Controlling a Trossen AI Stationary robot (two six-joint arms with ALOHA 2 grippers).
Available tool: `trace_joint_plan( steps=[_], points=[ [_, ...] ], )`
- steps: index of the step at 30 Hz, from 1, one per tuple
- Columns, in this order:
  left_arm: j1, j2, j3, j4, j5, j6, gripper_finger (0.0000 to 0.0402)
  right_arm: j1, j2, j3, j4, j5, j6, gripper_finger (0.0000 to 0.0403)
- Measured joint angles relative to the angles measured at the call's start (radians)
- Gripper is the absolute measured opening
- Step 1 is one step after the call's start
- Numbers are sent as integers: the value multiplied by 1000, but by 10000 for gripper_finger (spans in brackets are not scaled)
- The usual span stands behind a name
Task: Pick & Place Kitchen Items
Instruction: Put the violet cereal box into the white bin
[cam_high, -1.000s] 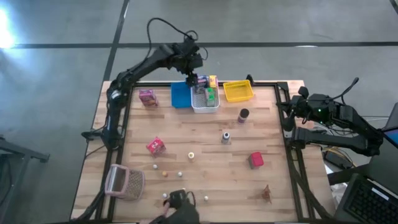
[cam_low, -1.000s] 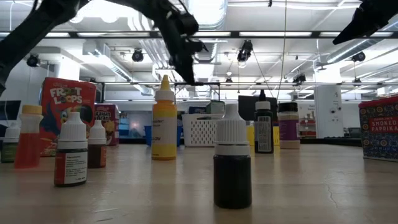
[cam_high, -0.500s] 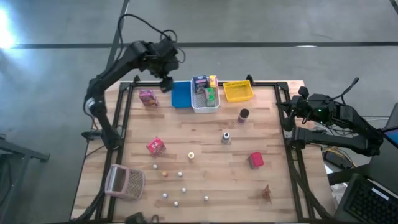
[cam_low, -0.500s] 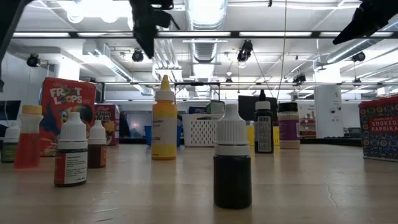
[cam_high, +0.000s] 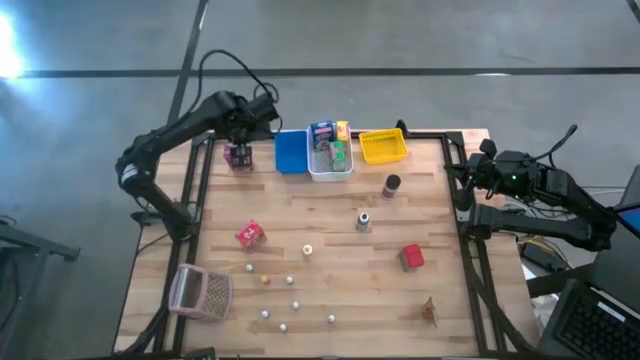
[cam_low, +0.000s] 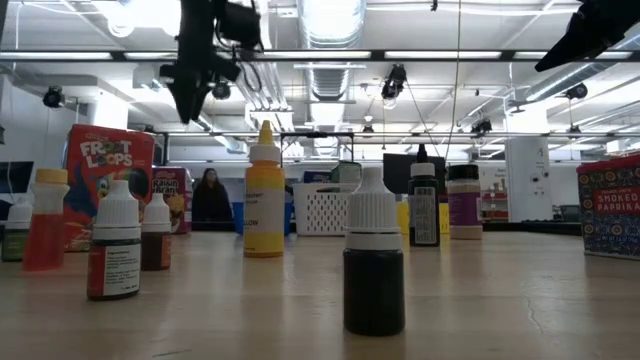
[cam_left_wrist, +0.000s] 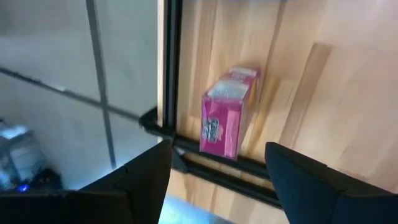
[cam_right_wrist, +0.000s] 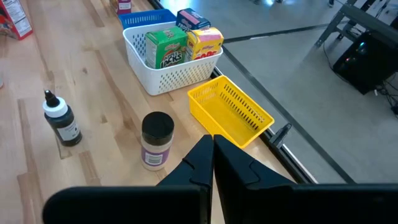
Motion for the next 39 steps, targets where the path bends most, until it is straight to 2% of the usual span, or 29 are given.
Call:
trace_joint_plan(
  steps=[9, 15, 22, 34, 39],
  points=[
    [113, 10, -130, 109, 42, 25, 244, 0, 0, 0, 0, 0, 0, 8],
    [125, 21, -183, 116, 57, 43, 243, 0, 0, 0, 0, 0, -2, 8],
    [141, 22, -201, 181, 60, 79, 243, 0, 0, 0, 0, 0, -1, 8],
    [178, 23, -202, 220, 125, 94, 241, 0, 0, 0, 0, 0, 0, 8],
    [181, 67, -202, 221, 129, 93, 241, 0, 0, 0, 0, 0, -1, 8]
  ],
)
